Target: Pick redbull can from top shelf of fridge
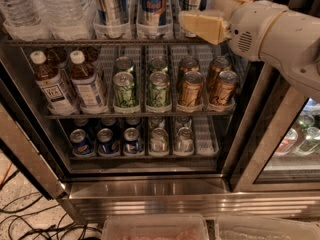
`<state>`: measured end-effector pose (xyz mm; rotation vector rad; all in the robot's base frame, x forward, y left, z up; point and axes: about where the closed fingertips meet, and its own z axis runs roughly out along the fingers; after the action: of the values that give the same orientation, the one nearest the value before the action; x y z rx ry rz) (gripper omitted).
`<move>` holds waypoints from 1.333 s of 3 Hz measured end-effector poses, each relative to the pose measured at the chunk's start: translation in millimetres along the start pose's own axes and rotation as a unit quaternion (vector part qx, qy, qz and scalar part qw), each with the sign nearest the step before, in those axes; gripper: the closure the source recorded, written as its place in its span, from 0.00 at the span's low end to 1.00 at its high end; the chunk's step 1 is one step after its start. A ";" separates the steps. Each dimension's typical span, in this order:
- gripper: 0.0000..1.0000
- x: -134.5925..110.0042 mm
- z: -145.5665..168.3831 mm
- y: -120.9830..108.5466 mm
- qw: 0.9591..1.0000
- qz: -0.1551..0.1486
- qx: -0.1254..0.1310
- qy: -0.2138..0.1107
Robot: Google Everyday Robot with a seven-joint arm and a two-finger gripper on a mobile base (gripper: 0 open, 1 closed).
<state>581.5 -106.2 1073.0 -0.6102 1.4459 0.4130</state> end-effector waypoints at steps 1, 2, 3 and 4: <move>0.38 9.3 20.6 -22.1 1.000 -0.001 0.002 0.002; 0.38 14.4 26.4 -22.7 1.000 -0.003 -0.003 0.005; 0.39 19.2 31.3 -20.5 1.000 -0.004 -0.011 0.009; 0.57 24.2 36.0 -15.7 1.000 -0.004 -0.021 0.013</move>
Offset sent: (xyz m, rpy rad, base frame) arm 0.0363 -0.0145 -0.0069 0.0007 0.0038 -0.0222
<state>621.8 -98.8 1051.8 -0.6565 1.4629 0.4321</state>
